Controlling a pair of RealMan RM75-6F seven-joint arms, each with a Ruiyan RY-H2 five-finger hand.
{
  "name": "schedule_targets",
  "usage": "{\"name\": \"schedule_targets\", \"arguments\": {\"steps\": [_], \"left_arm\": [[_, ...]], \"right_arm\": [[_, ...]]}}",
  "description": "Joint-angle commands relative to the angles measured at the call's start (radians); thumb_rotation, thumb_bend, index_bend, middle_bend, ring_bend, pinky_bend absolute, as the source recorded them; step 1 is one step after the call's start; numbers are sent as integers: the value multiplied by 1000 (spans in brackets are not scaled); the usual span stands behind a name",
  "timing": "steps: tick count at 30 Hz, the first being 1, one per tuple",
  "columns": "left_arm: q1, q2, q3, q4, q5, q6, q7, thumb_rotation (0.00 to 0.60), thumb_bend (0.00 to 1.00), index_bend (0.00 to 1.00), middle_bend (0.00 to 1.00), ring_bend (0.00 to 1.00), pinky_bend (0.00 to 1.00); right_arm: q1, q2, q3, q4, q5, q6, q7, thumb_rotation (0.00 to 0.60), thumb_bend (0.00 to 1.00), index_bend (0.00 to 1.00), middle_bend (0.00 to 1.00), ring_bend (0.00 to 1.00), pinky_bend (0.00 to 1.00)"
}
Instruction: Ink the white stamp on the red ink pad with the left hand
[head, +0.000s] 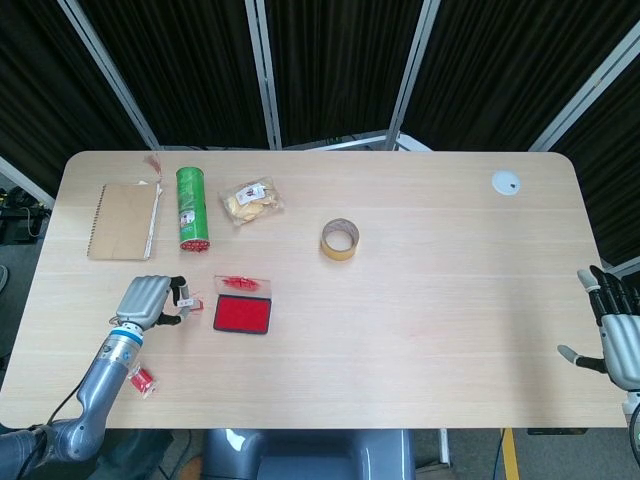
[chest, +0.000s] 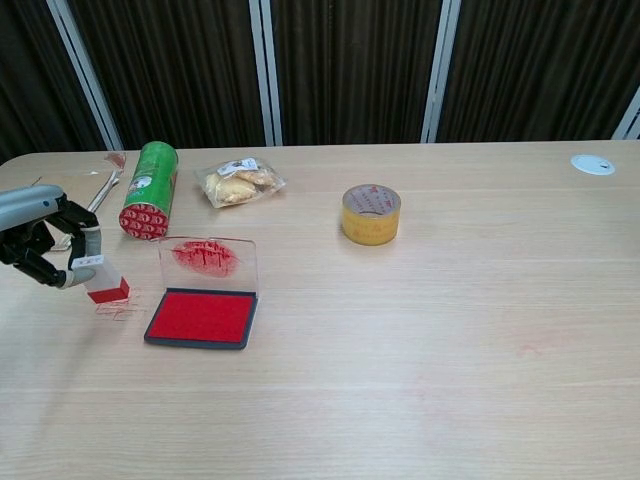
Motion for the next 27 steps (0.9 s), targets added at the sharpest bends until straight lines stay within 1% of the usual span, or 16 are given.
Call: {"name": "schedule_targets", "arguments": {"steps": [1,8,14,27], "left_arm": [[10,8,15,23,4,-15,-21,600,535,603,565,897,945],[18,-4,29,65,20,-34,-63,600,533,598,559,894,942],[19,-23,35,90,29,-43,-76,600,522,591,550,893,940],[20,-50,41,121,34,-48,-72,600,500,506,393,881,930]], "right_arm": [[1,-1,-1,-1,-1,-1,-4,600,0,0,0,0,0],[0,-4,-1,-2,1,0,-14,600,0,0,0,0,0],[1,-5,-1,-1,3,-1,-15,600,0,0,0,0,0],[2,-4,0,0,7,-6,-13,600,0,0,0,0,0]]}}
